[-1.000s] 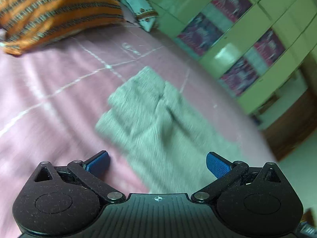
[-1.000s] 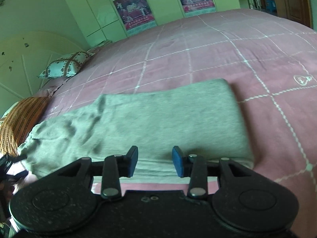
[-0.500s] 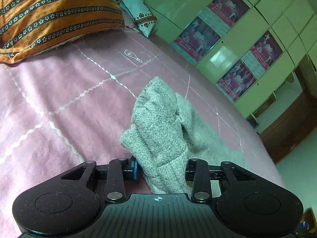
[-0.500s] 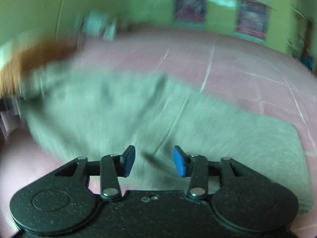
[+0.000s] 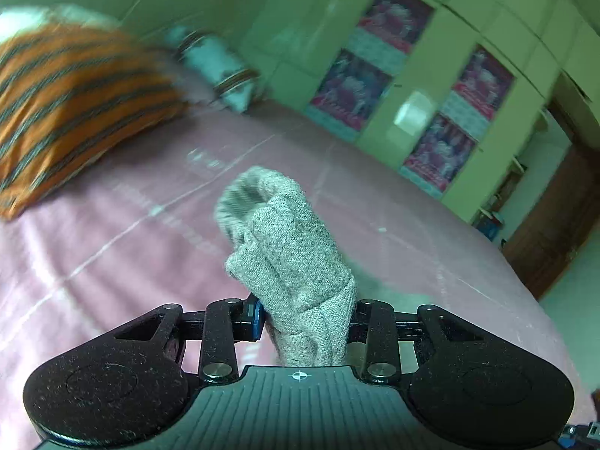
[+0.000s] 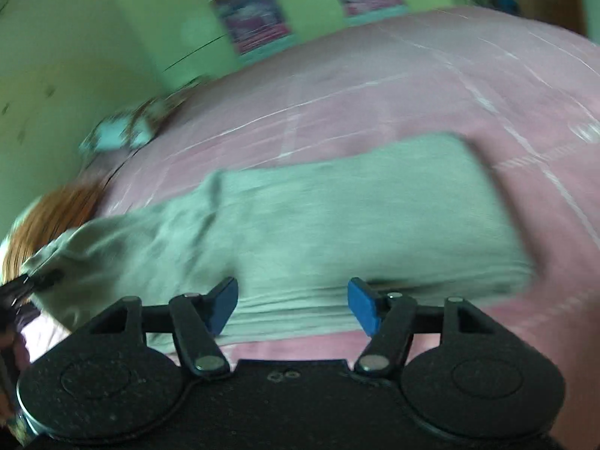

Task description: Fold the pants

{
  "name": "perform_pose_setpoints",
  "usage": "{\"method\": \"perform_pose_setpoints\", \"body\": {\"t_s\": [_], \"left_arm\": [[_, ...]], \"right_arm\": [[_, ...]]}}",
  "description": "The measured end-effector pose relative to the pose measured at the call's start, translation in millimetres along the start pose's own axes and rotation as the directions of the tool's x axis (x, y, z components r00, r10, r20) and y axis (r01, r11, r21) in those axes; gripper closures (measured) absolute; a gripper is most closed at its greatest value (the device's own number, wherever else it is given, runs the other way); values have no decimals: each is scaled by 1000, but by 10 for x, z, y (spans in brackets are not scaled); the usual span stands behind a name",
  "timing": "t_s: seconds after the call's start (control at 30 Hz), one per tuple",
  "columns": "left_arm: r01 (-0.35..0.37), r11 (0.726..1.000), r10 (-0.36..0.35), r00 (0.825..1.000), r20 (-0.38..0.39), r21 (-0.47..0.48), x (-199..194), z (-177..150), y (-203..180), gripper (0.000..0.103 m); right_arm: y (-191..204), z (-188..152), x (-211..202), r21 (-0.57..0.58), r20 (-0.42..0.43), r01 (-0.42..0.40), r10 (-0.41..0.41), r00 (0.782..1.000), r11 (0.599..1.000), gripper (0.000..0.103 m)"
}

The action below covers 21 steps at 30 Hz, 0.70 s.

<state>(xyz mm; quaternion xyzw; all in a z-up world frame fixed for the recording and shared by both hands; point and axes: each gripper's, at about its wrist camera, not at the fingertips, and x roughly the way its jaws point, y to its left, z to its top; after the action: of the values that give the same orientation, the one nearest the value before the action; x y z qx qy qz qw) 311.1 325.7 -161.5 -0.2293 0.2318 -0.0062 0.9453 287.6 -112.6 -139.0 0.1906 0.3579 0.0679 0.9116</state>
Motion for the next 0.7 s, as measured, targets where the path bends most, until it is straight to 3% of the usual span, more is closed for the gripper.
{"method": "perform_pose_setpoints", "body": {"t_s": [0.13,0.27,0.37,0.43,0.47,0.5,0.57,0.7], "left_arm": [[73,992,-74,997,6,108,21,81,-820,67],[209,960,-204,978,-44,184,176,-53,-1830,67],[342,904,-313,938,-149,256,301,-417,-2634,67],[405,857,-324,904,-278,318,377,-816,-3118,54],[393,849,-282,902,-328,353,427,-1007,-3281,44],[363,853,-238,910,-340,375,434,-1154,-3355,43],[365,870,-238,900,-366,331,389,-1306,-3282,43],[342,904,-258,916,-308,258,-14,-1246,-2781,43]], "right_arm": [[-383,25,-209,111,28,-1,-2,1000,994,44],[-767,79,-404,226,59,-25,12,998,974,44],[-1058,139,-644,260,103,-12,-15,995,966,44],[-1286,187,-799,293,135,3,-45,990,956,38],[-1397,199,-881,309,148,24,-73,986,951,32],[-1484,205,-933,321,151,43,-96,984,946,31],[-1636,210,-1011,351,154,52,-113,982,935,31],[-1793,177,-1078,389,194,-51,-27,981,920,34]]}}
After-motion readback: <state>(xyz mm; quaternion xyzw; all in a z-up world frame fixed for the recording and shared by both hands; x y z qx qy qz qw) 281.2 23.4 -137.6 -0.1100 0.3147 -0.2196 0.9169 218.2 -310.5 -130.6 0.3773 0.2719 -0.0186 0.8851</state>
